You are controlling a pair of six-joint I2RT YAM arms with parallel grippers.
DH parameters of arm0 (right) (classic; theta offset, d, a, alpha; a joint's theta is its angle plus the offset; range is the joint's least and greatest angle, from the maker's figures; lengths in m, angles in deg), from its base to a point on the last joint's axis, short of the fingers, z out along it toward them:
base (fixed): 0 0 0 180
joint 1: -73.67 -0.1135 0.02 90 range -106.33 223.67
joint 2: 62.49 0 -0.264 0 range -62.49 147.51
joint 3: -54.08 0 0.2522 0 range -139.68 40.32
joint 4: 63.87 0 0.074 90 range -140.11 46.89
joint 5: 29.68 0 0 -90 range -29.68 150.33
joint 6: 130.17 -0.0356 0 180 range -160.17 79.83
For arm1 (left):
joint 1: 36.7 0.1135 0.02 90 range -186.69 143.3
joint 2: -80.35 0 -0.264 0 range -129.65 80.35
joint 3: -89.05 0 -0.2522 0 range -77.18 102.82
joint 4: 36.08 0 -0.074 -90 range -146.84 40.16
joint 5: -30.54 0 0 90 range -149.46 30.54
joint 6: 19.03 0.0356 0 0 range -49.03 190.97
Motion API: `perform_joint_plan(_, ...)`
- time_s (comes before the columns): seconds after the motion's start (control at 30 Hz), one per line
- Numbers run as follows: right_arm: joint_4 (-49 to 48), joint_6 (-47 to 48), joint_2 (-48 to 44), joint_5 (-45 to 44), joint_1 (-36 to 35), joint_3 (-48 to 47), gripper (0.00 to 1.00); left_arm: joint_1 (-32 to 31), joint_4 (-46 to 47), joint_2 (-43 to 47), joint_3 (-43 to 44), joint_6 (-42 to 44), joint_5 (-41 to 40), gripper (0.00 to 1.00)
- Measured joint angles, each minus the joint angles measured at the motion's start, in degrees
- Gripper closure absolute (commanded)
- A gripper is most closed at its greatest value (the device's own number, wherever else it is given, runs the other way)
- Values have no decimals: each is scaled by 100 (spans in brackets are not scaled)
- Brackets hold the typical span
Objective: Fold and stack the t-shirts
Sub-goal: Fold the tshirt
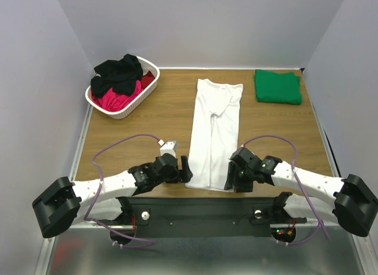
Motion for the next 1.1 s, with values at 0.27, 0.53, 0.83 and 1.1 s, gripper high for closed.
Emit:
perform_joint_plan(0.27,-70,-109,199,-151,-39,2,53,0,-15,26,-2,39,59,12)
perform_joint_plan(0.53,-278,-118,415,-195,-72,-39,78,0,-92,87,-13,81,127,25)
perform_joint_plan(0.83,-365,-120,549,-238,-96,-74,83,-9,-389,142,-15,92,256,34)
perform_joint_plan(1.1,-404,-111,577,-247,-107,-81,83,-236,-492,240,-42,-101,407,34)
